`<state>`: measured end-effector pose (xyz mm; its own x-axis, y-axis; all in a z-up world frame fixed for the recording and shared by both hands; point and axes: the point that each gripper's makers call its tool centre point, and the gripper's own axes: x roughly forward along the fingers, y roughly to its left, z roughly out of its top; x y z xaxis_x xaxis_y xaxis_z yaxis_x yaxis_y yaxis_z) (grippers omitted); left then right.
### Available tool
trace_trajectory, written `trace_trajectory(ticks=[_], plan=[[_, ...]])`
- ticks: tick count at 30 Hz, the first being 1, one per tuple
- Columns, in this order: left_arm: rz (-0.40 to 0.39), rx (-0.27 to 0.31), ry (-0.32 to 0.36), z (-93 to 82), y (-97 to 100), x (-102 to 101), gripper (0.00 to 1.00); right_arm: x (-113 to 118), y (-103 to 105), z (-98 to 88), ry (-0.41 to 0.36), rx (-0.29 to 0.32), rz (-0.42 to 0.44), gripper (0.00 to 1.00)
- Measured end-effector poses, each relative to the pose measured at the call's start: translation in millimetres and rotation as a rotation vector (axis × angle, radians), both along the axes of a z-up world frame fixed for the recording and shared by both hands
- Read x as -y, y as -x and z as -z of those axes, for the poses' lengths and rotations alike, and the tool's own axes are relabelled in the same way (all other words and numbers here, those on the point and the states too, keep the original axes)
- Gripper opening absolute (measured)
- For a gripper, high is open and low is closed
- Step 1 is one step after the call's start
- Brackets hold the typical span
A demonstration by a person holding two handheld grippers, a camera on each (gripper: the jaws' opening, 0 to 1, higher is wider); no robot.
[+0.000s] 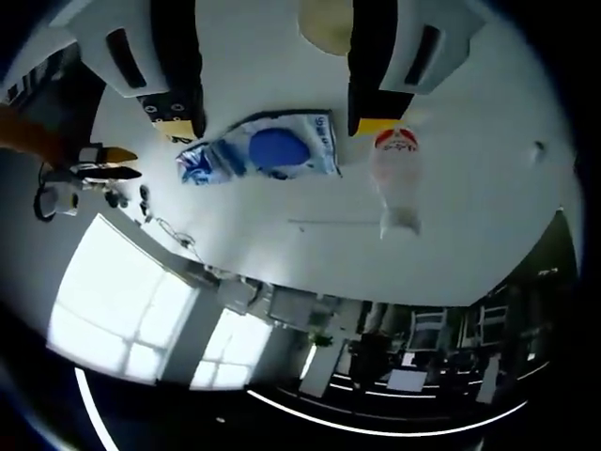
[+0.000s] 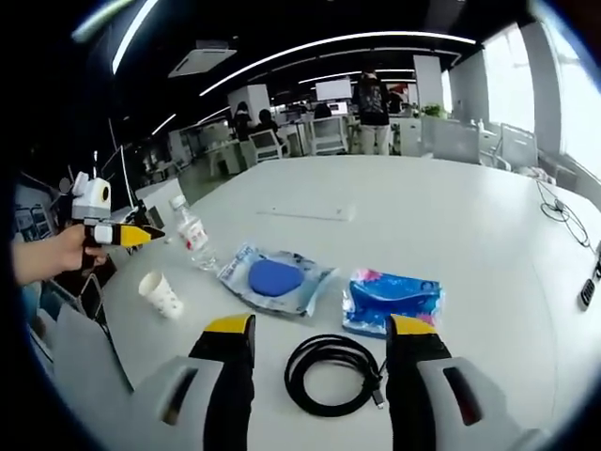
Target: Arrange the tabletop items into an orderly group along one side of the table until the central work area is clear of visible clutter.
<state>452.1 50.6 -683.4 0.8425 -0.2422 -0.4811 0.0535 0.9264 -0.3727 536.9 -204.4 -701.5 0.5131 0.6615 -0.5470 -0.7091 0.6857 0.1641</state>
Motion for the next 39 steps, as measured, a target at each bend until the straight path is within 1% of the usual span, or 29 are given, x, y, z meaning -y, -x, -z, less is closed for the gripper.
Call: trace_trajectory(ticks=[4,12,17,20,24,28,36,38,39], plan=[[0.008,-0.025,0.003,10.0,-7.6,1,0.58,-5,-7,5.6,0.0,-0.01,-0.007,0.54],[0.006,-0.048,0.003,19.0,-18.3,3,0.57,-12,-16,16.6,0.003,-0.03,-0.025,0.53],[0.014,-0.067,0.0,25.9,-25.5,5,0.56,-17,-18,17.7,-0.001,-0.036,-0.029,0.53],[0.005,-0.077,0.006,30.5,-29.1,4,0.56,-21,-19,17.9,-0.009,-0.04,-0.032,0.53],[0.003,-0.1,-0.005,39.4,-33.0,5,0.55,-28,-19,22.0,-0.008,-0.05,-0.047,0.53],[0.001,-0.106,0.002,43.1,-35.8,6,0.55,-33,-20,24.7,-0.015,-0.057,-0.051,0.52],[-0.004,-0.133,-0.002,52.2,-41.6,6,0.55,-42,-21,35.5,-0.011,-0.081,-0.073,0.52],[-0.008,-0.144,-0.003,55.7,-43.0,5,0.55,-46,-21,39.5,-0.009,-0.088,-0.083,0.52],[-0.01,-0.165,-0.008,60.2,-42.5,4,0.55,-48,-22,42.0,-0.009,-0.094,-0.085,0.51]])
